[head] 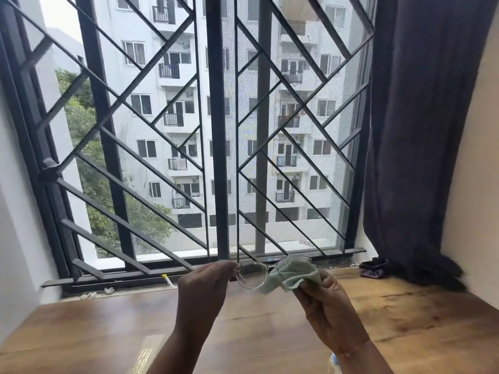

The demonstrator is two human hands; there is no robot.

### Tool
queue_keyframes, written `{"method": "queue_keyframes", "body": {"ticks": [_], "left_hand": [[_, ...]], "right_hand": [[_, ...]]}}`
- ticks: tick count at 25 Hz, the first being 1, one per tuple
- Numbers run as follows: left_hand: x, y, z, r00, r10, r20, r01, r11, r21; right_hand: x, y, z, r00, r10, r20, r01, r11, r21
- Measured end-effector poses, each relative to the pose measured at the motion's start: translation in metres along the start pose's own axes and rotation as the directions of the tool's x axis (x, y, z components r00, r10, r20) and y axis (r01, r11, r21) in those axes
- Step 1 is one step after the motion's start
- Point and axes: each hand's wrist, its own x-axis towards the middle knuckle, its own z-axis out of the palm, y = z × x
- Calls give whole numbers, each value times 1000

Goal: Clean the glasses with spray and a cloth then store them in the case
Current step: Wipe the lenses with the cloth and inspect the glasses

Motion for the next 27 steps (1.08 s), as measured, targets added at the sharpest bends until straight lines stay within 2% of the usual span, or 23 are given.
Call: {"method": "queue_keyframes", "body": {"ticks": [6, 13, 16, 20, 24, 27], "left_hand": [[-3, 1, 0, 1000, 25, 4, -25, 998, -60], [-11, 7, 2, 999, 29, 35, -23, 987, -161], [-14, 7, 3, 1000, 3, 23, 1, 985, -171], [-15, 3, 3, 998, -54, 16, 56, 987, -152], [-12, 1, -2, 996, -90, 9, 91, 987, -133], [-12, 0, -5, 997, -79, 1, 78, 989, -126]], "right_hand": [[4, 2, 13, 971, -85, -225, 70, 995, -75], [2, 3, 35, 864, -312, -394, 220, 940, -260], [4, 0, 39, 824, -343, -451, 241, 932, -269], [2, -3, 40, 860, -307, -408, 241, 949, -206], [-6, -5, 43, 934, -181, -310, 155, 982, -105], [-8, -4, 46, 950, -143, -276, 116, 987, -114]]}}
